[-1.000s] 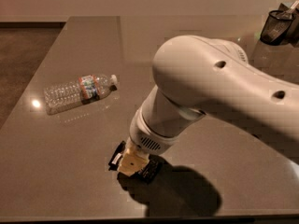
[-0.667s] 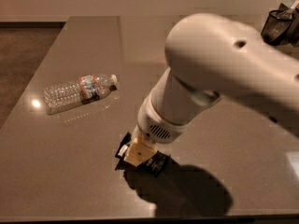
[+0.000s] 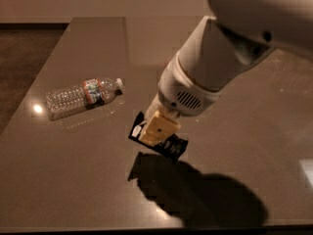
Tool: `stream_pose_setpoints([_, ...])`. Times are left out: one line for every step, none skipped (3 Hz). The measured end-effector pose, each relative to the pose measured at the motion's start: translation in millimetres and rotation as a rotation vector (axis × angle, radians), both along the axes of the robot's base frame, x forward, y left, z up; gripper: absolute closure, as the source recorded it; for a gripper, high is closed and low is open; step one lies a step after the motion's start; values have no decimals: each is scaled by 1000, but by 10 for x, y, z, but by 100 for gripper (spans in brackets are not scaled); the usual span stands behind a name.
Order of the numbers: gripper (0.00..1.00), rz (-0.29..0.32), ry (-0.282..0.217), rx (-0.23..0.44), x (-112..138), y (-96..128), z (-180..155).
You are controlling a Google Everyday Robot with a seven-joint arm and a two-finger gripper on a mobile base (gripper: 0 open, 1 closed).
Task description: Pick rxbar chocolate
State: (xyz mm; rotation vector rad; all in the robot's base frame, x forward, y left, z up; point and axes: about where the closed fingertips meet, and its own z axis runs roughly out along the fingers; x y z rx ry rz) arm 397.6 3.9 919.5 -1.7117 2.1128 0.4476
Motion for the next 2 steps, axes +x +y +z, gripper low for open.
stream_pose_setpoints([100, 31, -39, 13, 11, -89, 414])
stream_pose_setpoints([100, 31, -39, 13, 11, -89, 414])
